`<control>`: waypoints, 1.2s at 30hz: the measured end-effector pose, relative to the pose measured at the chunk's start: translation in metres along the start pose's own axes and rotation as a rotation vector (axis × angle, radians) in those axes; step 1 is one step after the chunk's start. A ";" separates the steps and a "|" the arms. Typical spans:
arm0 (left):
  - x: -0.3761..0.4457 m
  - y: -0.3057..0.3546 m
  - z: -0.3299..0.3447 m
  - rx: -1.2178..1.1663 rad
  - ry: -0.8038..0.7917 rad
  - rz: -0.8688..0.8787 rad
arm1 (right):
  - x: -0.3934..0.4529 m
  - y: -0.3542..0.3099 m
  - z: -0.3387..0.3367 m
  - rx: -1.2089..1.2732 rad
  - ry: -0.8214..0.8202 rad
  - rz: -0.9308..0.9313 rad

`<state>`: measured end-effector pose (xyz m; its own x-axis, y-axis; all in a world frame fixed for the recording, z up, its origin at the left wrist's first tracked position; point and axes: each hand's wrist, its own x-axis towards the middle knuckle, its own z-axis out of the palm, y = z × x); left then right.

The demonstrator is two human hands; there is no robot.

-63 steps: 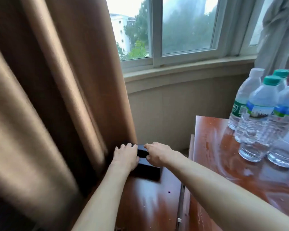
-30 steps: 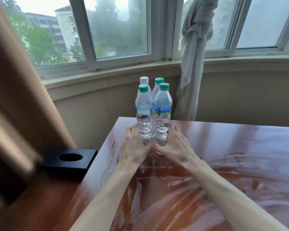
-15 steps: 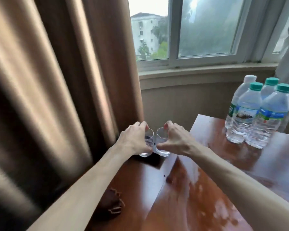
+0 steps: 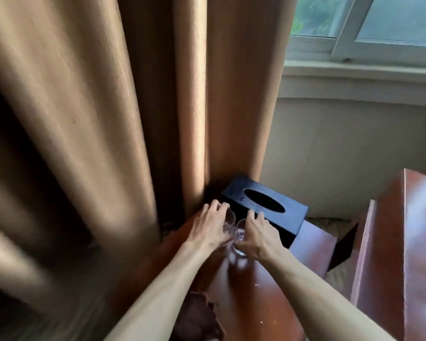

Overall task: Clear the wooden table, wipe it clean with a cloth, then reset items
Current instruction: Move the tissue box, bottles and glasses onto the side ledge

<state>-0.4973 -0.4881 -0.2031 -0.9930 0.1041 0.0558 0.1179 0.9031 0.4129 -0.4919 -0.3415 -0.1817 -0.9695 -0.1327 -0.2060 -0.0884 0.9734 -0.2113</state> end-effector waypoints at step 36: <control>-0.105 0.298 -0.122 -0.140 0.189 0.269 | -0.234 0.150 -0.211 0.238 0.410 -0.061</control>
<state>-0.3569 -0.2808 0.0249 -0.9088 0.2402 0.3412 0.3882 0.7867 0.4800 -0.3267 -0.1253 0.0363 -0.9786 -0.0567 0.1976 -0.1393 0.8898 -0.4345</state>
